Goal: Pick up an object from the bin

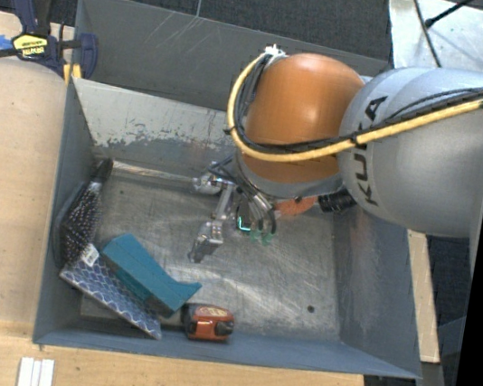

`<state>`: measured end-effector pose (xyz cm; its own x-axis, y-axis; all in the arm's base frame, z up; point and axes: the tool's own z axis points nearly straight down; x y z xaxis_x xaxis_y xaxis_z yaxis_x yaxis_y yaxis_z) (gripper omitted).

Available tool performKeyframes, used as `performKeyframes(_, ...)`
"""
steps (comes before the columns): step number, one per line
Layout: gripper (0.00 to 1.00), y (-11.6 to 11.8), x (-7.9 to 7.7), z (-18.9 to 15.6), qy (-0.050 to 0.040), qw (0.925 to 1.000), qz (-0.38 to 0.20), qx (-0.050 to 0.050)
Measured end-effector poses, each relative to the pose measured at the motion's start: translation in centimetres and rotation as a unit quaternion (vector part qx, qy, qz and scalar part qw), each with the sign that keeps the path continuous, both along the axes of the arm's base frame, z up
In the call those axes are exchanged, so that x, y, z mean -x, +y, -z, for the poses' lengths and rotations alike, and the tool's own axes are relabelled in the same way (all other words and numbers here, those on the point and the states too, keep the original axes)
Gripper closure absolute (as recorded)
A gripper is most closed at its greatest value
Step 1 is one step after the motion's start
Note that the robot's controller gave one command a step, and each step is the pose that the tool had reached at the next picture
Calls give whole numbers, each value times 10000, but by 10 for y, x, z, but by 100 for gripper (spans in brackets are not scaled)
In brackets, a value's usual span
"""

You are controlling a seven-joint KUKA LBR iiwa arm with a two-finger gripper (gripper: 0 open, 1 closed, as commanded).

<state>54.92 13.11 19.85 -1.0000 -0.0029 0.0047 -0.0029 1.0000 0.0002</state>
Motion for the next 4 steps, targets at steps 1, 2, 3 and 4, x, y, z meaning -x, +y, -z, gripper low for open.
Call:
performKeyframes(1,0,-1,-2,-4,-39,10000,12,-5)
performKeyframes(2,0,24,18,52,-60,9993,358,-9)
performKeyframes(3,0,45,55,58,-16,9991,434,4)
performKeyframes(4,0,50,61,49,-30,9972,742,-2)
